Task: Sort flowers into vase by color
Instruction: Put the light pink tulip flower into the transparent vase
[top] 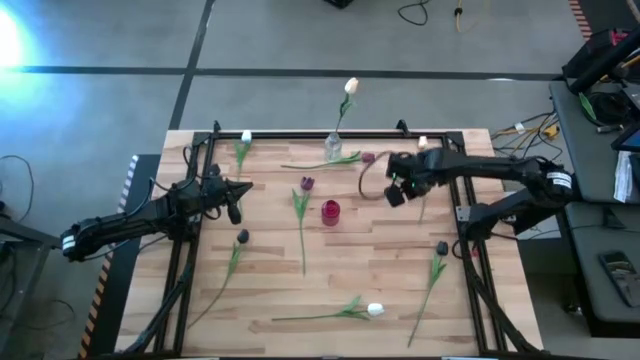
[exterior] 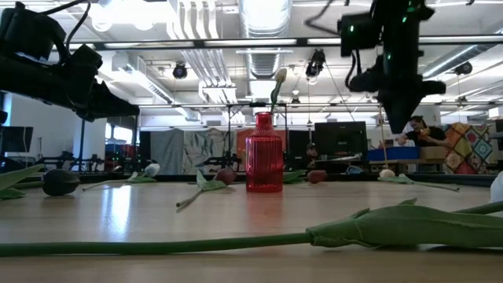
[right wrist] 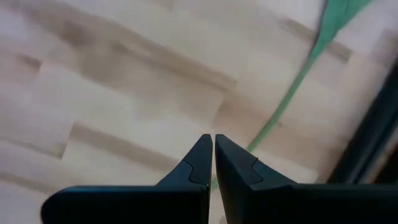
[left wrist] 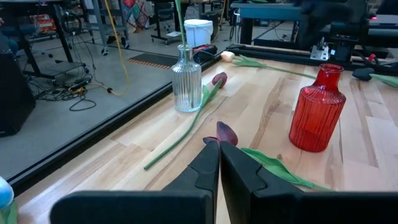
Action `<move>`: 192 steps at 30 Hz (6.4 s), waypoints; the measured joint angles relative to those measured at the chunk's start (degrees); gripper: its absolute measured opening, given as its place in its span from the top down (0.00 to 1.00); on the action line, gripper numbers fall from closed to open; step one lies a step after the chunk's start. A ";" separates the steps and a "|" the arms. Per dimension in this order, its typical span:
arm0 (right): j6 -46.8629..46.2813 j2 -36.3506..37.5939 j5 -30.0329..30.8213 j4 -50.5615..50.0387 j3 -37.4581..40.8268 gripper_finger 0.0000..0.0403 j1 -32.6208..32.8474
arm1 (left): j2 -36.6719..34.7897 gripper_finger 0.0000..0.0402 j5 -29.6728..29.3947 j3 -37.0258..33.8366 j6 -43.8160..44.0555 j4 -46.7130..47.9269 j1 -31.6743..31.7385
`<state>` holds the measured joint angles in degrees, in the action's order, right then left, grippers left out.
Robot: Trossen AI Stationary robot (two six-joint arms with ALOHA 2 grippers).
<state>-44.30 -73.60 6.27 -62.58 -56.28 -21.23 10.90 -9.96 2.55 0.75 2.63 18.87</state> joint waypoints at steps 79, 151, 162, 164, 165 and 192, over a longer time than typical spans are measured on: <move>25.86 -11.63 8.43 15.61 -9.55 0.97 -28.50 | 0.04 1.00 0.02 0.01 0.01 0.00 0.02; 57.56 -20.26 6.76 112.62 -11.29 0.97 -4.07 | 0.26 1.00 0.02 0.01 0.01 0.00 0.01; 58.51 -20.74 2.57 118.31 -7.89 0.97 -4.31 | 0.26 1.00 0.01 0.00 0.01 0.00 0.01; 58.44 -20.74 2.59 118.81 -7.81 0.97 -4.31 | 0.26 1.00 0.01 0.01 0.00 0.00 0.00; 58.39 -20.72 2.62 118.87 -7.81 0.97 -4.31 | 0.26 1.00 0.00 0.00 0.00 0.00 0.02; 56.38 -20.72 8.76 110.65 -5.93 0.96 -4.29 | 0.26 1.00 0.01 0.02 0.02 0.00 0.02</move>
<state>12.08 -94.32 15.03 48.07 -62.21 -25.52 11.16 -9.95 2.57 0.78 2.63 18.90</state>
